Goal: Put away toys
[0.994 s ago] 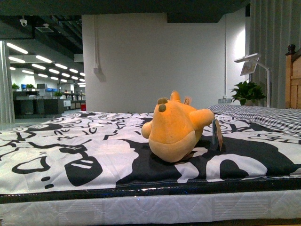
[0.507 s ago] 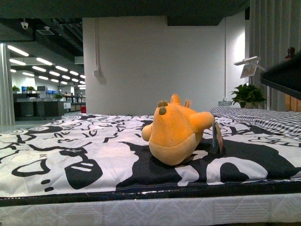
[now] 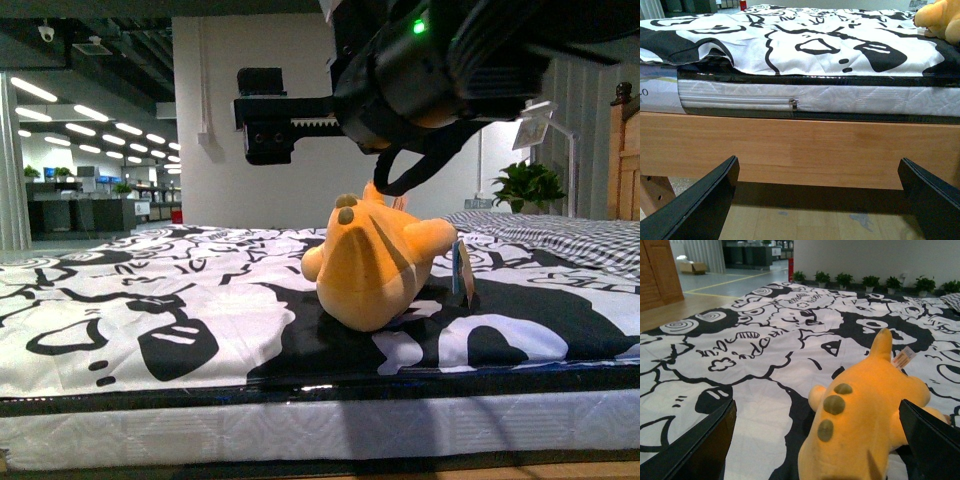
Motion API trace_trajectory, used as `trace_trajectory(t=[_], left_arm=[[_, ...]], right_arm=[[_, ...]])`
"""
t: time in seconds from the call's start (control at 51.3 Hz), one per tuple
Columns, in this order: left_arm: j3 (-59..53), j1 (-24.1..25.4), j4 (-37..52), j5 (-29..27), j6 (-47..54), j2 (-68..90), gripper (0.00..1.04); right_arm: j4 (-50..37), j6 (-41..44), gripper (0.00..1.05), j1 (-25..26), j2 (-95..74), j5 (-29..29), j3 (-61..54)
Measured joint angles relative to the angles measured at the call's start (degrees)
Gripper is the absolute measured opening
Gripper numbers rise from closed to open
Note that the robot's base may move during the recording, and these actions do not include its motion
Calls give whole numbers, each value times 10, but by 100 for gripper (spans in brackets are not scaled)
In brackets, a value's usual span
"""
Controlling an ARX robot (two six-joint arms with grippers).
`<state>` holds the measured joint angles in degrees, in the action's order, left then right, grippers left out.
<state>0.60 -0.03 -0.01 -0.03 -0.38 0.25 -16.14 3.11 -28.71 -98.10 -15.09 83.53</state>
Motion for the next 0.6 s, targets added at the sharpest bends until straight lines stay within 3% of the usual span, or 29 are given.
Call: trace_trajectory(t=[0.253, 0.604], left_arm=[[0, 0, 0, 0, 0, 0, 99], [0, 0, 0, 0, 0, 0, 99]], right_arm=[[-12, 2, 98, 1, -77, -48, 59], [-22, -3, 98, 27, -146, -62, 95]])
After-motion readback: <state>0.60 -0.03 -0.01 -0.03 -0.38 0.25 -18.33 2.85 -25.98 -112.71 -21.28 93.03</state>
